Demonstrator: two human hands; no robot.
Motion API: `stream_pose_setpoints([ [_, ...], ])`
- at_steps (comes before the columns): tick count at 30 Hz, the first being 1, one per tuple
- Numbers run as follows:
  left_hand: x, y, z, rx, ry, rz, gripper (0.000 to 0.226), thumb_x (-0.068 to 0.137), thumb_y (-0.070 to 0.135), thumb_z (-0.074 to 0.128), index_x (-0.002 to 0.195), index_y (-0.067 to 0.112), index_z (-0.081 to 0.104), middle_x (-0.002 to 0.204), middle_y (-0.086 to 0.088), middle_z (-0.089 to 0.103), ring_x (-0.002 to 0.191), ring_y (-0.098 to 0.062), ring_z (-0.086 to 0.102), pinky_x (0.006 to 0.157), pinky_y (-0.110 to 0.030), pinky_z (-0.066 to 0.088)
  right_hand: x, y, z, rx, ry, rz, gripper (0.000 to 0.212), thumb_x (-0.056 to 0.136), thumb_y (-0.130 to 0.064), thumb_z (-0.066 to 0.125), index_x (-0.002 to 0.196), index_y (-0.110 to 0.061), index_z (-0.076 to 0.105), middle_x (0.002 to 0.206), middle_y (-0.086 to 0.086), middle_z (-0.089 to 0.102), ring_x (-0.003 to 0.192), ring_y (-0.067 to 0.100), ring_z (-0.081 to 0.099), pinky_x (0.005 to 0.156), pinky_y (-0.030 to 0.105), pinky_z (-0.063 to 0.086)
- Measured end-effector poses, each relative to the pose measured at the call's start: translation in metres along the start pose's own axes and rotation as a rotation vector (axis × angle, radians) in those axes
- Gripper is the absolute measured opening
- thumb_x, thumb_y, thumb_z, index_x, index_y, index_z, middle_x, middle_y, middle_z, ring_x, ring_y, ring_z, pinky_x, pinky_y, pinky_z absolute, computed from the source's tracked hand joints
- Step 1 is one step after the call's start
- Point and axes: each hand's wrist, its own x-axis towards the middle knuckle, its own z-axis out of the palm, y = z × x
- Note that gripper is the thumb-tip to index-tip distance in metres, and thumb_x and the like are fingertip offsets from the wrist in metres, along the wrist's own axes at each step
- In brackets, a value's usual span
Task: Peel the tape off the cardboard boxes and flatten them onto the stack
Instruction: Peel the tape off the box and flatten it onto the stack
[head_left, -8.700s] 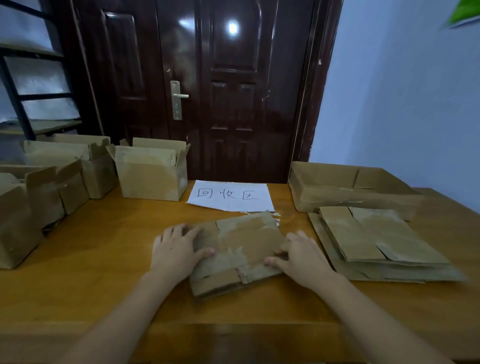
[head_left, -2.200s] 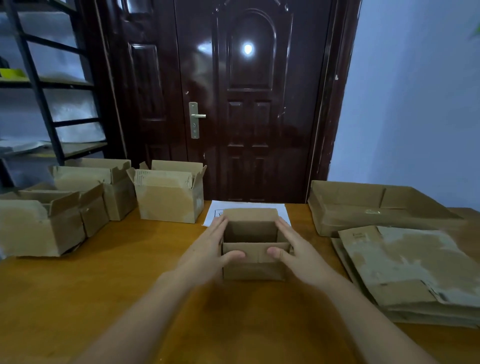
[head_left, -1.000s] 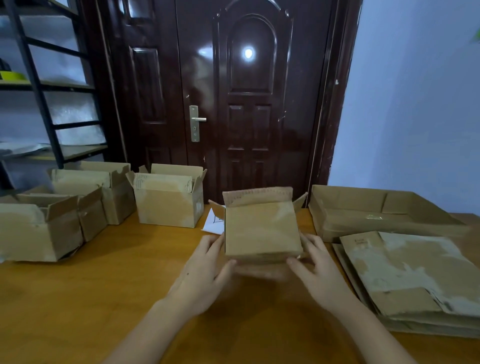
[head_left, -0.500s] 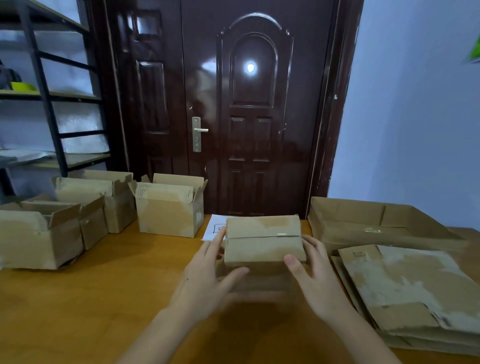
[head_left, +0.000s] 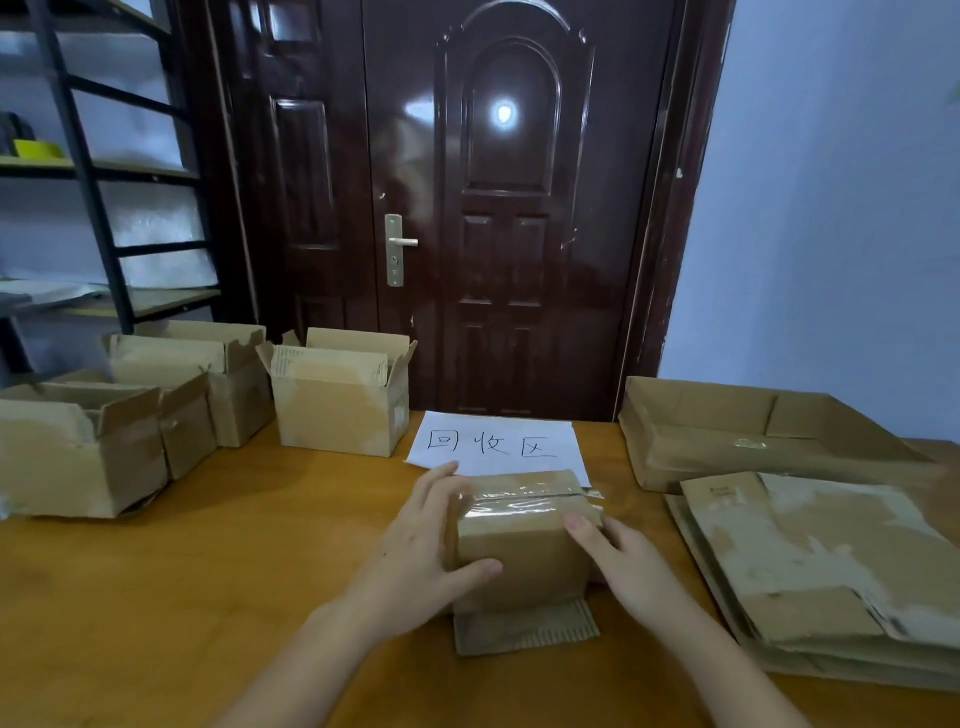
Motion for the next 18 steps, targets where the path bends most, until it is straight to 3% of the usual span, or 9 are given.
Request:
stream_pose_setpoints([
  [2, -0.003, 0.002, -0.002, 0.068, -0.004, 0.053, 0.067, 0.082, 0.083, 0.058, 0.139, 0.057, 0.033, 0.153, 0.042, 0.014, 0.13, 0.022, 0.028, 0.093, -0.013, 0.036, -0.001, -0.004, -0.003, -0.032, -0.005, 0.001, 0.068, 0.066, -0.099, 0.045, 0.112, -0.05, 0.057, 0.12, -0.026, 0.058, 0.106, -0.003, 0.057, 0.083, 0.015, 0.046],
  [5, -0.008, 0.001, -0.003, 0.109, -0.008, 0.084, 0.055, 0.089, 0.076, 0.051, 0.139, 0.059, 0.035, 0.149, 0.039, 0.015, 0.126, 0.015, 0.035, 0.086, -0.01, 0.038, 0.003, -0.01, -0.008, -0.092, 0.125, -0.003, 0.082, 0.078, -0.08, 0.05, 0.145, -0.032, 0.048, 0.138, -0.014, 0.054, 0.118, 0.006, 0.052, 0.092, 0.023, 0.045],
  [7, -0.01, 0.001, -0.003, 0.138, -0.018, 0.107, 0.05, 0.094, 0.065, 0.053, 0.14, 0.062, 0.034, 0.146, 0.036, 0.016, 0.125, 0.011, 0.037, 0.084, -0.006, 0.038, 0.004, -0.017, -0.01, -0.14, 0.246, -0.08, 0.074, 0.085, -0.067, 0.058, 0.148, -0.03, 0.046, 0.145, -0.008, 0.051, 0.124, 0.009, 0.049, 0.095, 0.027, 0.044],
  [10, -0.01, 0.002, 0.001, 0.19, 0.014, 0.137, 0.05, 0.096, 0.054, 0.061, 0.14, 0.058, 0.038, 0.138, 0.03, 0.021, 0.12, 0.005, 0.04, 0.081, -0.004, 0.041, -0.002, -0.029, -0.01, -0.265, 0.365, -0.293, 0.048, 0.093, -0.05, 0.064, 0.138, -0.034, 0.054, 0.138, -0.013, 0.05, 0.126, 0.006, 0.049, 0.1, 0.024, 0.046],
  [13, -0.01, 0.008, 0.006, 0.237, 0.111, 0.157, 0.049, 0.09, 0.059, 0.062, 0.136, 0.048, 0.052, 0.129, 0.02, 0.035, 0.11, 0.001, 0.046, 0.075, -0.006, 0.041, -0.018, -0.039, -0.004, -0.389, 0.215, -0.523, 0.049, 0.091, -0.064, 0.057, 0.131, -0.037, 0.059, 0.133, -0.022, 0.049, 0.128, -0.002, 0.042, 0.098, 0.009, 0.037],
  [16, -0.008, 0.017, 0.016, 0.254, 0.25, 0.226, 0.047, 0.083, 0.058, 0.07, 0.125, 0.036, 0.065, 0.113, 0.012, 0.043, 0.1, -0.006, 0.047, 0.08, -0.015, 0.043, -0.026, -0.036, 0.003, -0.605, 0.013, -0.615, 0.064, 0.081, -0.069, 0.065, 0.135, -0.037, 0.057, 0.138, -0.025, 0.042, 0.135, -0.003, 0.032, 0.107, 0.017, 0.034],
  [18, -0.004, 0.021, 0.021, 0.279, 0.305, 0.313, 0.045, 0.083, 0.057, 0.072, 0.12, 0.03, 0.067, 0.116, 0.008, 0.049, 0.106, -0.011, 0.048, 0.089, -0.026, 0.045, -0.025, -0.031, 0.003, -0.651, -0.011, -0.624, 0.066, 0.079, -0.055, 0.078, 0.137, -0.035, 0.055, 0.141, -0.024, 0.041, 0.137, -0.002, 0.032, 0.112, 0.026, 0.038],
])
